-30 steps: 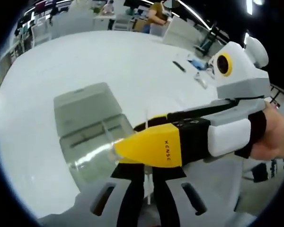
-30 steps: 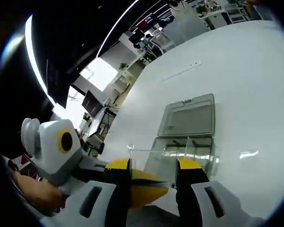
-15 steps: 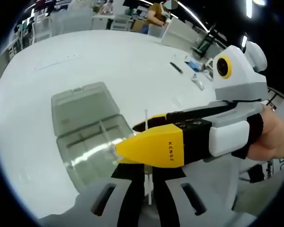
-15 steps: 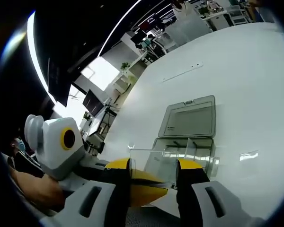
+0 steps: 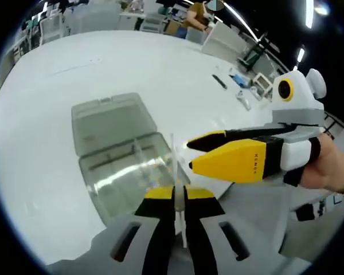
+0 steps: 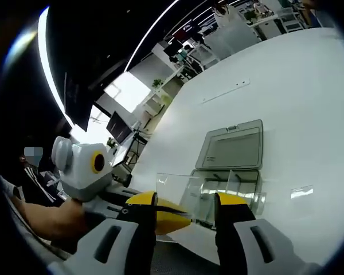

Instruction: Insert the divider into the dual guide fixture by aligning both edges with the guide slots and pushing it downward to the bottom, including one-sided entry, uneven engagement, binding, and posture correction.

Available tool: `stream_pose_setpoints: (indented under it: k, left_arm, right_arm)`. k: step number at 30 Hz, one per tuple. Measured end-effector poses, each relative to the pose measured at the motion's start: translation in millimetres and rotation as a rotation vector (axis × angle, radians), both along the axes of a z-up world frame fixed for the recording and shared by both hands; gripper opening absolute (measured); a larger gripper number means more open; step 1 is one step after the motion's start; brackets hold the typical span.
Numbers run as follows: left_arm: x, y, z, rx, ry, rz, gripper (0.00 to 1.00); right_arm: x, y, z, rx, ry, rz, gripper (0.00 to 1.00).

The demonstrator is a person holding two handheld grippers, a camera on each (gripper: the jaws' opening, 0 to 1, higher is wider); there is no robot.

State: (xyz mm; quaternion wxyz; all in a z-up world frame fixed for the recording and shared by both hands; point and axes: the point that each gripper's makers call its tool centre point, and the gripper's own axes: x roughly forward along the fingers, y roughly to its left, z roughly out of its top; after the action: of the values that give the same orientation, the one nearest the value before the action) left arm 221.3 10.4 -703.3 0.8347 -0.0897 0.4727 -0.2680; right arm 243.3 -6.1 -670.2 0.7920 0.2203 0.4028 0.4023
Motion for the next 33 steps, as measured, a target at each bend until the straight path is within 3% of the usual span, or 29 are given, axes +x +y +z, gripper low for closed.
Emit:
stream_pose_setpoints:
  k: [15,19,23,33]
  left_arm:
    - [-1.2,16.9,1.7,-0.047,0.089,0.035,0.02]
    - [1.2,23.6,2.7,-0.079,0.133,0.063,0.02]
    - [1.2,26.1,5.6,-0.153,0.192,0.09,0.02]
    - [3.2,40.3,3.2,-0.133,0.238,0.121,0.02]
  right_arm:
    - [-3.5,-16.0,0.6,-0.007,-0.042,0.015,0.34]
    - [-7.3,-19.6,-0.8,-0.018,-0.062,0.033,0.34]
    - [-10.6,-22.7,-0.5,-0.022,-0.082,0.047,0.34]
    - [-11.5,-29.0,-0.8,-0.006,-0.084,0.045,0.34]
